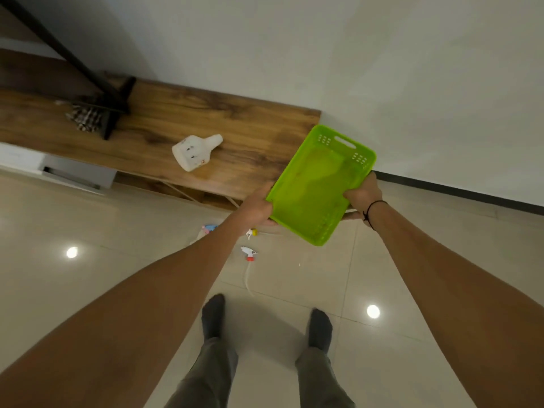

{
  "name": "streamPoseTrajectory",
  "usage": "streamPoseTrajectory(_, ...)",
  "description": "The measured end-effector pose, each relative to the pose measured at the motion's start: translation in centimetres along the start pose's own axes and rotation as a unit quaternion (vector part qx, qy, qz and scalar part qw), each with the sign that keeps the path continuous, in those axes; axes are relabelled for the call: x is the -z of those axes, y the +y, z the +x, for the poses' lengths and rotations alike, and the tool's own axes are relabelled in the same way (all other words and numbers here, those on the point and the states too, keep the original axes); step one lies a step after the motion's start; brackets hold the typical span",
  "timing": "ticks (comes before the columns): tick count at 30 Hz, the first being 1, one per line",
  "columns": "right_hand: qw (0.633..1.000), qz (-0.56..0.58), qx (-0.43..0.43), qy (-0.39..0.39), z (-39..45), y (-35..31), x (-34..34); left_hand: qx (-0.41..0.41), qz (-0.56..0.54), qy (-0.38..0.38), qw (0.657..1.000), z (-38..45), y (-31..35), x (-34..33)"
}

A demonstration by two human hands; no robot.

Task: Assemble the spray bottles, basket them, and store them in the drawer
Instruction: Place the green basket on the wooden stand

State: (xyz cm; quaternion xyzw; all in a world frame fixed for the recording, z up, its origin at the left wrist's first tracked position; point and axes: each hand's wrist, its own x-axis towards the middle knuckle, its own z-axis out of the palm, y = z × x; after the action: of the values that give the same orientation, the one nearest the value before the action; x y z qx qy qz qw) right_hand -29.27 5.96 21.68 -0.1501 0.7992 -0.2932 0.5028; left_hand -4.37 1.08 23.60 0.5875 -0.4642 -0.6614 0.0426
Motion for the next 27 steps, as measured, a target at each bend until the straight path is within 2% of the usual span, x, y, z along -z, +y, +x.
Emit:
streamPoseTrajectory(3, 0.998, -0.047, 0.039, 0.012, 2.0, -2.7, -2.5, 0.000, -0.026, 0.021, 0.999, 1.5, 0.6, 2.7)
streamPoseTrajectory(13, 0.988, -0.122, 0.086, 0.041, 5.9, -9.8, -9.9, -0.012, -0.052, 0.074, 0.996, 6.3, 0.7, 8.5)
streamPoseTrajectory(17, 0.986, -0.127, 0.104, 0.034, 6.9, -10.7, -11.9, -0.015, -0.089, 0.083, 0.992, 8.0, 0.8, 9.2)
streamPoseTrajectory(27, 0.983, -0.153, 0.085, 0.052, 7.3, -10.3, -14.9, 0.049, -0.134, 0.079, 0.987, 9.9, -0.3, 9.7)
